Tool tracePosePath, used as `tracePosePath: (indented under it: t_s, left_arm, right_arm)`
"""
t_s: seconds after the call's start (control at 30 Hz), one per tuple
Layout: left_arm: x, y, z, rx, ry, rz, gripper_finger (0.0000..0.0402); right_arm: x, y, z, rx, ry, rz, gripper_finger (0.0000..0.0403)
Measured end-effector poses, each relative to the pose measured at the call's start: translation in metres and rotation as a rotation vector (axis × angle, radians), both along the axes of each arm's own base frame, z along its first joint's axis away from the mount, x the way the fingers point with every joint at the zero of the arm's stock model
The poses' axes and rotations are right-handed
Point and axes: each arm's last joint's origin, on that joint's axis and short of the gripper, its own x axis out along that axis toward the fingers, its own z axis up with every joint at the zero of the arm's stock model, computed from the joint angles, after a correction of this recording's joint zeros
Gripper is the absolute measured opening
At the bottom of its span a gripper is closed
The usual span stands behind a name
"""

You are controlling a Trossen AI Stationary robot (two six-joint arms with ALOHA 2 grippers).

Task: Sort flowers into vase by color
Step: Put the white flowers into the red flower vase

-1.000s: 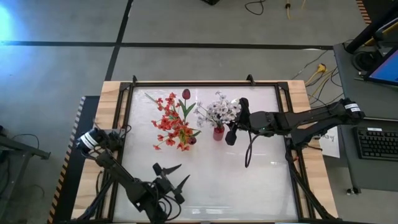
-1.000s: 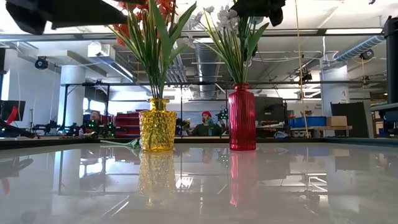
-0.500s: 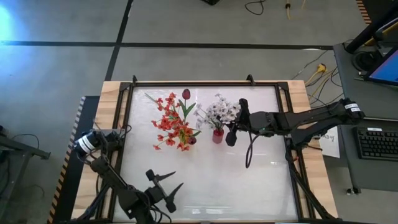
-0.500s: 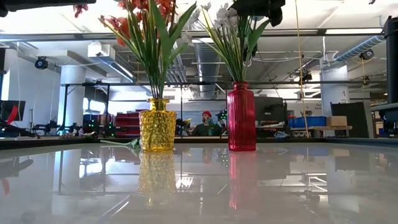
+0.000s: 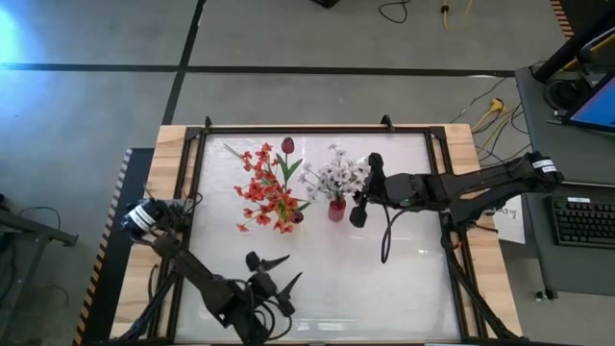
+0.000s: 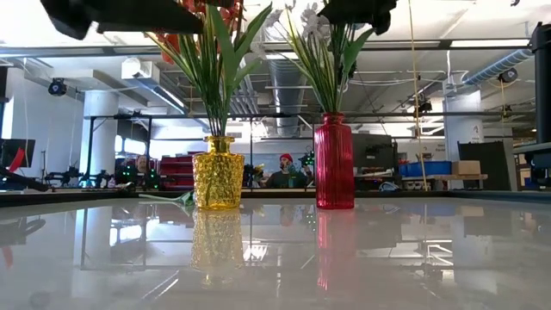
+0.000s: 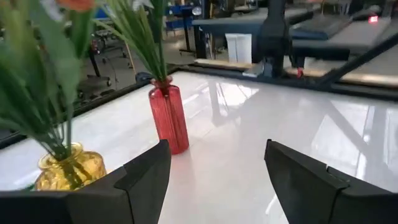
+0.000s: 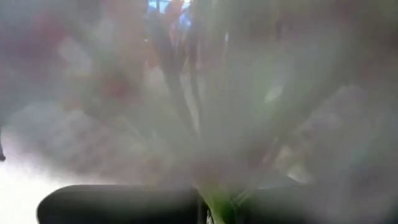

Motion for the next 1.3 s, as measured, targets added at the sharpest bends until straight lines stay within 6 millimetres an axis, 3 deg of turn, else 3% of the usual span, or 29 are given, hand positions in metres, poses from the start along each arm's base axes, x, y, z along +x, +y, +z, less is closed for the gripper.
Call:
tracePosePath:
  t_s: [0.1,0.3,0.53,0.67,1.3]
  left_arm:
    - [0.005,0.001,-0.005,0.062,0.039,0.007,0.0245]
    - [0.016,-0.013,-0.012,0.183,-0.051,0.096,0.0245]
    - [0.054,-0.036,-0.024,0.190,-0.050,0.126,0.0245]
    - [0.066,-0.041,-0.019,0.215,-0.026,0.133,0.0245]
    - [0.074,-0.033,-0.008,0.235,-0.005,0.154,0.0245]
  right_arm:
    - [-0.001,0.004,-0.002,0.003,0.018,0.012,0.0018]
    - [-0.004,0.010,-0.002,-0.006,0.036,0.037,0.0018]
    - [-0.004,0.010,-0.003,-0.011,0.049,0.037,0.0018]
    - [-0.004,0.010,-0.005,-0.008,0.045,0.036,0.0018]
    - [-0.005,0.009,-0.014,-0.014,0.071,0.027,0.0018]
